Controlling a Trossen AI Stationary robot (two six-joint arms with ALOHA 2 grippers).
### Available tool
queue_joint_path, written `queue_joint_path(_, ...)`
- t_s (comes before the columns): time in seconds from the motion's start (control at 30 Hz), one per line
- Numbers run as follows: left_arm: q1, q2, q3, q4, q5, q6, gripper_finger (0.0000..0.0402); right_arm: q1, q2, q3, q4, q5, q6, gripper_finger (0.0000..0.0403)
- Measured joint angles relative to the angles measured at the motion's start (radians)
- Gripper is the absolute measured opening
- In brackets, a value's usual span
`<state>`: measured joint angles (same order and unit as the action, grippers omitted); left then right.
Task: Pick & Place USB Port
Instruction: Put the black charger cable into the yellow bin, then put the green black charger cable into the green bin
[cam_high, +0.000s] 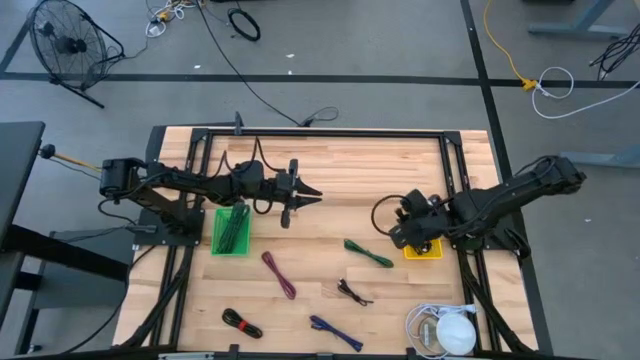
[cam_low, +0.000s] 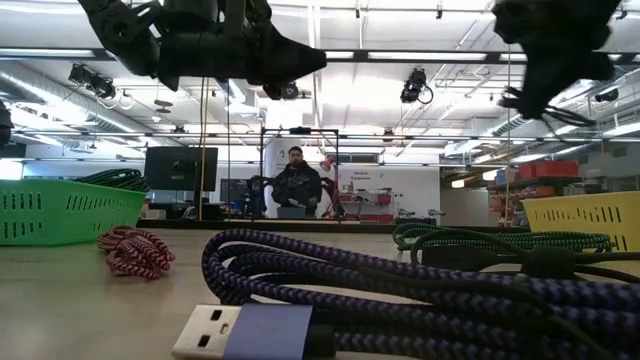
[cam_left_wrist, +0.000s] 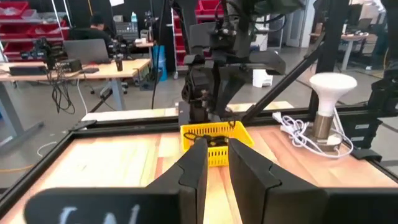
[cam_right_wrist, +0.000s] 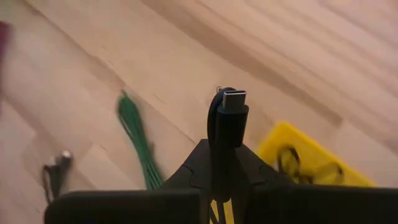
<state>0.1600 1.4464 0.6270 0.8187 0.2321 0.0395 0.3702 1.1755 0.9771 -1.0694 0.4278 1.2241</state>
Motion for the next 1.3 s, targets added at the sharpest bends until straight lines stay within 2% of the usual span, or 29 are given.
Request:
queue_joint_path(0.1,0.000,0.000,0.000,-0.012,0.000,0.000,0.0071,0.023,0.000,-0.003,-0.062,-0.020,0.111,0.0020)
queue_joint_path(0.37,0.000,0.000,0.000,-0.043,0.000,0.001,0.0071,0.047,0.001,-0.081,-0.096,-0.067,0.259,0.0020)
queue_joint_path(0.63,0.000,0.000,0.000,-0.063,0.000,0.002,0.0071,0.047,0.001,-0.166,-0.080,-0.094,0.340,0.0020)
queue_joint_path(0.83,0.001,0.000,0.000,-0.063,0.000,0.002,0.0071,0.047,0.001,-0.232,0.014,-0.133,0.337,0.0020)
queue_joint_path(0.93,0.001,0.000,0.000,-0.062,0.000,0.002,0.0071,0.047,0.001,-0.249,0.039,-0.141,0.322,0.0056)
queue_joint_path(1.13,0.001,0.000,0.000,-0.063,-0.003,0.001,0.0071,0.047,0.001,-0.258,0.029,-0.140,0.312,0.0165)
queue_joint_path(1.3,0.001,0.000,0.000,-0.062,-0.003,0.001,0.0071,0.043,0.001,-0.254,0.026,-0.095,0.268,0.0208)
